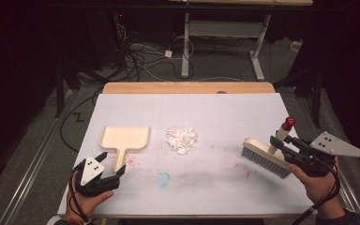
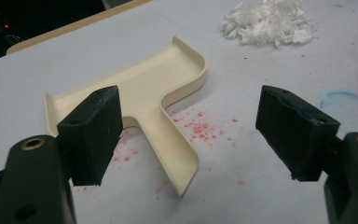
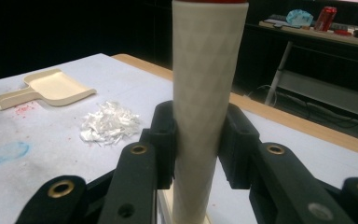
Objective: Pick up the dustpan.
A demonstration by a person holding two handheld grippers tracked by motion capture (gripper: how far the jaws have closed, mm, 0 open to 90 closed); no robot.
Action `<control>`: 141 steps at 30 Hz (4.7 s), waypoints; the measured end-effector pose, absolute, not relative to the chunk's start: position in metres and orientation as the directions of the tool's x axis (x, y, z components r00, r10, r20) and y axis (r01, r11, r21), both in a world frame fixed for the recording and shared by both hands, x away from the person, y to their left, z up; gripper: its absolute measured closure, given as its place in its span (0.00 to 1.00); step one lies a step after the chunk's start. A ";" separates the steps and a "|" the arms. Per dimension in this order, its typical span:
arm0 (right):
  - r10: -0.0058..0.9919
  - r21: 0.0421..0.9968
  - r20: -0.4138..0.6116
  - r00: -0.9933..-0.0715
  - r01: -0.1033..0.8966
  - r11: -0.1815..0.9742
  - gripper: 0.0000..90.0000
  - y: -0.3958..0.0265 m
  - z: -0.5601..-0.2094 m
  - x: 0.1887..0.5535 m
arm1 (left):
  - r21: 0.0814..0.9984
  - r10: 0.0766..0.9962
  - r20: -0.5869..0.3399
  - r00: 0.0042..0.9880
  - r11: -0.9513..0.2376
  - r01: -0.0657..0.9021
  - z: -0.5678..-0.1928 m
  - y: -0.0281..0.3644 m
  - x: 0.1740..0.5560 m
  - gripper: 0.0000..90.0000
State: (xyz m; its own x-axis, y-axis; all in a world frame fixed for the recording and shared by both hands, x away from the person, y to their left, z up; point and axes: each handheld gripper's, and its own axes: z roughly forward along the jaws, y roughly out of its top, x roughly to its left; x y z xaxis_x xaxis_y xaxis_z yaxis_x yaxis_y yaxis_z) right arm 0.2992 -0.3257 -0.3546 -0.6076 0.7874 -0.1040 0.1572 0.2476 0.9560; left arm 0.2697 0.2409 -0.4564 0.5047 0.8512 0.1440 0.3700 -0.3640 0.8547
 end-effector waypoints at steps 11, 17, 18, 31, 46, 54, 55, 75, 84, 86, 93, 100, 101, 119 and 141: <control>0.791 0.951 -0.122 -0.600 0.156 0.265 0.78 -0.321 -0.356 0.303 | 0.815 0.871 0.130 0.474 -0.366 0.448 -0.462 0.240 0.272 0.24; 0.792 0.951 -0.116 -0.599 0.164 0.263 0.78 -0.319 -0.358 0.306 | 0.798 0.905 0.074 0.419 -0.306 0.519 -0.459 0.241 0.269 0.24; 0.792 0.951 -0.116 -0.599 0.164 0.263 0.78 -0.319 -0.358 0.306 | 0.796 0.906 0.066 0.419 -0.301 0.525 -0.459 0.239 0.268 0.24; 0.799 0.950 -0.121 -0.589 0.163 0.265 0.78 -0.315 -0.358 0.313 | 0.692 0.956 -0.050 0.288 -0.175 0.700 -0.478 0.231 0.318 0.27; 0.796 0.948 -0.120 -0.593 0.169 0.269 0.78 -0.313 -0.360 0.313 | 0.661 0.961 -0.035 0.273 -0.182 0.728 -0.483 0.227 0.361 0.61; 0.796 0.948 -0.121 -0.593 0.169 0.270 0.78 -0.313 -0.360 0.314 | 0.647 0.950 -0.038 0.311 -0.214 0.732 -0.479 0.233 0.367 0.70; 0.797 0.948 -0.119 -0.592 0.170 0.268 0.78 -0.313 -0.360 0.314 | 0.643 0.949 -0.030 0.315 -0.223 0.733 -0.478 0.233 0.368 0.70; 0.815 0.948 -0.117 -0.567 0.182 0.263 0.78 -0.316 -0.362 0.316 | 0.706 0.926 0.002 0.379 -0.269 0.655 -0.433 0.264 0.336 0.70; 0.816 0.943 -0.120 -0.566 0.193 0.272 0.78 -0.316 -0.364 0.318 | 0.651 0.856 0.026 0.516 -0.406 0.642 -0.429 0.249 0.297 0.70; 0.817 0.942 -0.122 -0.564 0.193 0.273 0.78 -0.316 -0.364 0.318 | 0.643 0.849 0.025 0.527 -0.417 0.642 -0.430 0.248 0.295 0.70; 0.821 0.938 -0.124 -0.558 0.204 0.280 0.78 -0.314 -0.365 0.320 | 0.606 0.807 0.009 0.590 -0.474 0.639 -0.441 0.231 0.283 0.70; 0.825 0.939 -0.121 -0.551 0.206 0.275 0.78 -0.314 -0.366 0.321 | 0.593 0.768 0.009 0.641 -0.520 0.615 -0.446 0.216 0.281 0.70; 0.826 0.940 -0.118 -0.551 0.207 0.273 0.78 -0.315 -0.366 0.322 | 0.595 0.765 0.010 0.644 -0.522 0.611 -0.446 0.215 0.281 0.70; 0.848 0.943 -0.097 -0.520 0.224 0.246 0.78 -0.316 -0.368 0.330 | 0.592 0.741 -0.002 0.671 -0.540 0.599 -0.450 0.208 0.284 0.70; 0.839 0.947 -0.086 -0.538 0.216 0.236 0.78 -0.302 -0.367 0.345 | 0.579 0.741 0.000 0.671 -0.547 0.604 -0.454 0.208 0.284 0.70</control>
